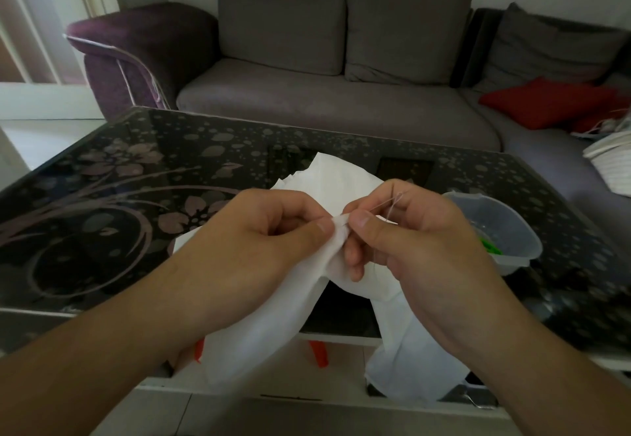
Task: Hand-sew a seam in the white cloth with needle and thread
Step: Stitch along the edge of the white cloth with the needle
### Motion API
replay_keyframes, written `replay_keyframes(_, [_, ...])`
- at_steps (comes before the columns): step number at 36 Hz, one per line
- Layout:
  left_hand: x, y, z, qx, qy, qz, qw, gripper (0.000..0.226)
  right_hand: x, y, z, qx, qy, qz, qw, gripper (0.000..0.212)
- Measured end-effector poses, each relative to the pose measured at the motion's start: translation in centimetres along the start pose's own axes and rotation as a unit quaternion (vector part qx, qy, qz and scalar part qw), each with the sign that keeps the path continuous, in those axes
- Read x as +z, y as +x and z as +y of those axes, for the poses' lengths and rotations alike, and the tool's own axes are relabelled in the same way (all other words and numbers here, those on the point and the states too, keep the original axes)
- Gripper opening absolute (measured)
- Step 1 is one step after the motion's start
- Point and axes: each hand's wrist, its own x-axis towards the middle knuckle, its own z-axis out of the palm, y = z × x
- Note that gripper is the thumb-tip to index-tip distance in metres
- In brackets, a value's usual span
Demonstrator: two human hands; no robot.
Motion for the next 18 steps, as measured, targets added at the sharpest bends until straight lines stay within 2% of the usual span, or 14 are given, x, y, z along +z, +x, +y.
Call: replay_keyframes(18, [0.12,-0.09,0.12,-0.012,0.004,0.022,1.0,0.028,-0.02,-0.04,0.11,0.002,0.057,0.006,0.998,0.012])
